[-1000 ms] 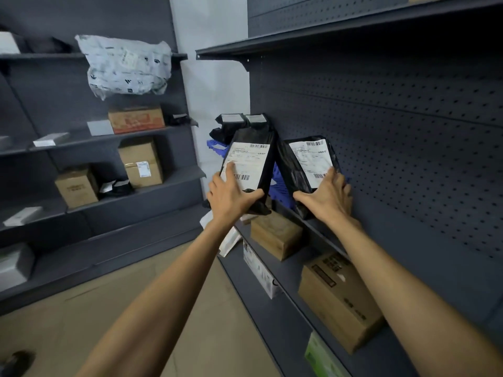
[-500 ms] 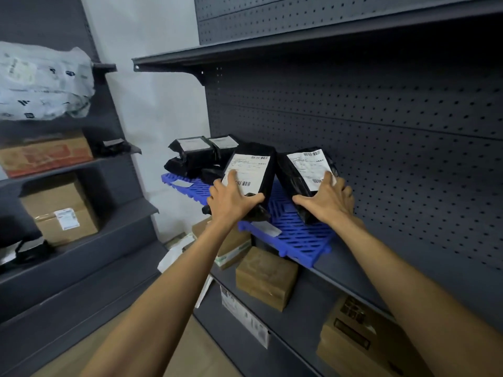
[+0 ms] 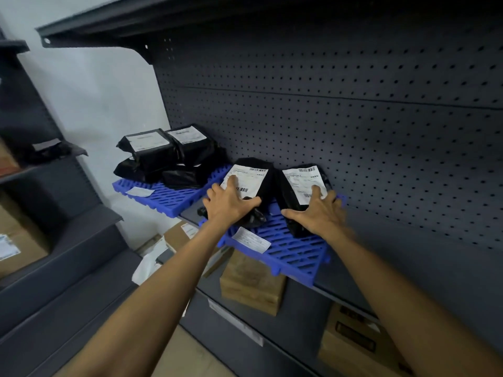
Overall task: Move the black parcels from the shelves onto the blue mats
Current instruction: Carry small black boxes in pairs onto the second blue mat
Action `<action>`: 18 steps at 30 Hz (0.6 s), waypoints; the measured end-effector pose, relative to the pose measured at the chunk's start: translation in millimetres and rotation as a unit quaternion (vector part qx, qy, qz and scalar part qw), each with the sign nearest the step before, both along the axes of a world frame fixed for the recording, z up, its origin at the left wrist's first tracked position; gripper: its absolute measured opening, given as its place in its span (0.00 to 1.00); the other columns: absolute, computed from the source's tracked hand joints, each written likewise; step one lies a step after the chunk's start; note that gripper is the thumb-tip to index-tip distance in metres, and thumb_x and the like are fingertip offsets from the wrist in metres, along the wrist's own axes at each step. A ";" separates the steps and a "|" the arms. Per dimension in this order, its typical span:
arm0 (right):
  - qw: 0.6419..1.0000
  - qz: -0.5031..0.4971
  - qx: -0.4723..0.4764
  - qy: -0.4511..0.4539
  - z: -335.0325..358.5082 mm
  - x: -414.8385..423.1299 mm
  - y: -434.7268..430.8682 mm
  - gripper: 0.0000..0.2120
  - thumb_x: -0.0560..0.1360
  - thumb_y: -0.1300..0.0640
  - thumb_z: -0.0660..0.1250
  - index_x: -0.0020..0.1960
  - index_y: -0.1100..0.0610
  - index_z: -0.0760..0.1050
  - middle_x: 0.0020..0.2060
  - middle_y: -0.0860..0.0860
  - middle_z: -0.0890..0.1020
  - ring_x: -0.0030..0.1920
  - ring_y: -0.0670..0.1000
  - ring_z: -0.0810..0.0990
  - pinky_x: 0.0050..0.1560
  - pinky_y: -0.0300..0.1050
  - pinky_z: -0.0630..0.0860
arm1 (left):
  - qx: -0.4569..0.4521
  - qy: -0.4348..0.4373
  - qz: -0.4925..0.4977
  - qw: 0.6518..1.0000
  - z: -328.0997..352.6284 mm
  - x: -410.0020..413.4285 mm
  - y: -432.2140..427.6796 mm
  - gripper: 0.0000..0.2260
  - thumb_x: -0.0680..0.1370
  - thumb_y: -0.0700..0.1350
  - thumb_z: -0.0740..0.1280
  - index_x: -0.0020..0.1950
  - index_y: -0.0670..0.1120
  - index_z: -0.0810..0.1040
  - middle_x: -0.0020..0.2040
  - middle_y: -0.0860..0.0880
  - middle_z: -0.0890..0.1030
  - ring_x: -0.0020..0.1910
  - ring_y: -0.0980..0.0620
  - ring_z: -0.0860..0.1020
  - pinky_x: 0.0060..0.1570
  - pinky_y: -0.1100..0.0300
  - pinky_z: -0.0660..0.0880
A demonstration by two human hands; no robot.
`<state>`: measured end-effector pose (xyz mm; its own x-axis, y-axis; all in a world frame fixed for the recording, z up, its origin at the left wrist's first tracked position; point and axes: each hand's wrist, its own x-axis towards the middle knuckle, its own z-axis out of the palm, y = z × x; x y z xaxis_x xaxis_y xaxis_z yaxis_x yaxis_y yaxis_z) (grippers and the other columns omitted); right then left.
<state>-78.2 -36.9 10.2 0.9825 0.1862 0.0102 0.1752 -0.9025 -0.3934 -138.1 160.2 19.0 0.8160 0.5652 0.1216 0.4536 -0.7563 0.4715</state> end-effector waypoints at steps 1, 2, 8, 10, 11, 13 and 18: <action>1.000 0.001 -0.009 0.004 -2.5 0.9 -0.4 0.51 0.65 0.26 0.66 0.77 0.53 0.52 0.71 0.62 0.59 0.70 0.66 0.60 0.67 0.58 0.64 | -0.001 0.008 -0.006 1.000 -1.7 2.5 1.9 0.40 0.68 0.68 0.69 0.75 0.53 0.60 0.69 0.39 0.66 0.69 0.37 0.63 0.66 0.43 0.61; 1.000 0.001 -0.016 0.010 -4.6 1.1 -0.3 0.52 0.65 0.26 0.66 0.77 0.53 0.51 0.71 0.62 0.59 0.71 0.66 0.60 0.67 0.58 0.64 | -0.004 0.015 -0.011 1.000 -3.4 4.3 3.1 0.39 0.69 0.68 0.69 0.74 0.54 0.61 0.69 0.39 0.65 0.69 0.36 0.63 0.66 0.43 0.61; 0.999 0.009 -0.046 0.026 -1.6 -10.7 1.1 0.51 0.68 0.27 0.65 0.78 0.52 0.47 0.76 0.61 0.50 0.73 0.66 0.56 0.69 0.59 0.64 | -0.005 0.049 -0.074 0.996 -8.3 1.6 9.2 0.35 0.72 0.66 0.67 0.74 0.53 0.62 0.77 0.38 0.54 0.73 0.34 0.58 0.68 0.39 0.60; 0.998 0.009 -0.059 0.024 1.8 -20.8 -1.1 0.49 0.70 0.30 0.65 0.78 0.52 0.47 0.77 0.60 0.45 0.74 0.66 0.55 0.70 0.60 0.62 | 0.009 0.053 -0.100 0.994 -4.7 -4.0 9.0 0.32 0.74 0.66 0.66 0.72 0.52 0.64 0.79 0.41 0.49 0.75 0.34 0.54 0.70 0.36 0.55; 0.998 0.009 -0.061 0.016 3.1 -26.5 -2.9 0.47 0.71 0.31 0.65 0.78 0.52 0.48 0.78 0.59 0.44 0.75 0.66 0.54 0.71 0.60 0.62 | 0.026 0.054 -0.114 0.992 -2.8 -7.0 8.6 0.31 0.74 0.66 0.65 0.72 0.52 0.65 0.80 0.42 0.49 0.77 0.35 0.52 0.72 0.35 0.51; 0.998 0.011 -0.064 -0.014 5.2 -40.6 -7.7 0.43 0.74 0.34 0.64 0.78 0.53 0.50 0.78 0.59 0.47 0.74 0.66 0.55 0.71 0.60 0.62 | 0.068 0.040 -0.149 0.986 1.5 -15.7 6.3 0.29 0.77 0.63 0.64 0.73 0.51 0.66 0.79 0.43 0.53 0.78 0.38 0.51 0.73 0.35 0.47; 0.992 0.020 -0.082 -0.096 12.9 -86.7 -31.2 0.29 0.79 0.43 0.61 0.75 0.55 0.60 0.71 0.57 0.66 0.69 0.61 0.65 0.64 0.57 0.70 | 0.169 -0.041 -0.268 0.948 16.6 -46.0 -14.9 0.25 0.79 0.51 0.65 0.75 0.48 0.66 0.69 0.44 0.72 0.66 0.41 0.71 0.62 0.46 0.71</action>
<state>-164.9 -68.1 23.2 0.9569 0.2404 0.1627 0.2703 -0.9422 -0.1978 -184.2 145.3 35.5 0.9546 -0.0102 0.2979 -0.0665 -0.9815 0.1793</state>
